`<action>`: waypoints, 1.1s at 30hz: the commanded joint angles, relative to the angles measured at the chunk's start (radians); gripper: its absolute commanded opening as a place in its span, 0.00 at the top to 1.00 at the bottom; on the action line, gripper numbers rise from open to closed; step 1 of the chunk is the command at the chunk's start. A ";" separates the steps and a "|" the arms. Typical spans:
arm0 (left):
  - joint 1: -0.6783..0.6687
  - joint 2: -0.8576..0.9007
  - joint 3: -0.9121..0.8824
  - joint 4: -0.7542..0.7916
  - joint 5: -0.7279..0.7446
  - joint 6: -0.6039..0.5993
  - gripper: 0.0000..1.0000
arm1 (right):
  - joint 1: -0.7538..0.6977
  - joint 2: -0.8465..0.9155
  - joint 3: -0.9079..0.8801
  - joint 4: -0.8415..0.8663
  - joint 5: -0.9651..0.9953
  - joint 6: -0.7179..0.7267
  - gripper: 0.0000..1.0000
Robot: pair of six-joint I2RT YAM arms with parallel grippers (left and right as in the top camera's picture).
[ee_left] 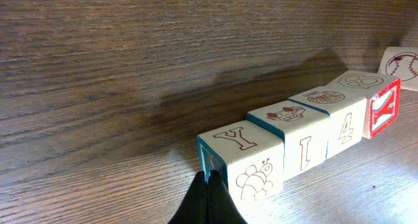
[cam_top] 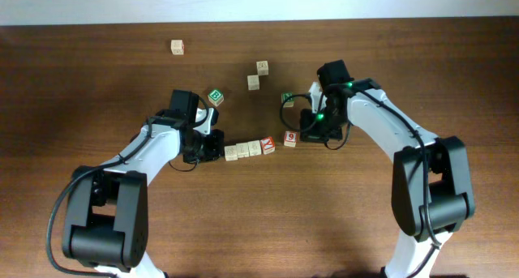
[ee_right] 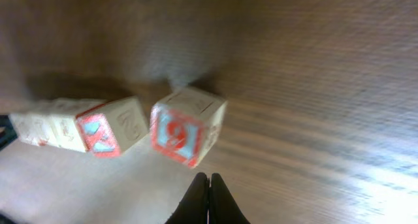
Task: Rotate 5 blocks
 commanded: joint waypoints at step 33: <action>-0.002 0.007 -0.008 0.003 0.014 -0.013 1.00 | 0.093 0.093 0.017 0.108 0.009 -0.037 0.96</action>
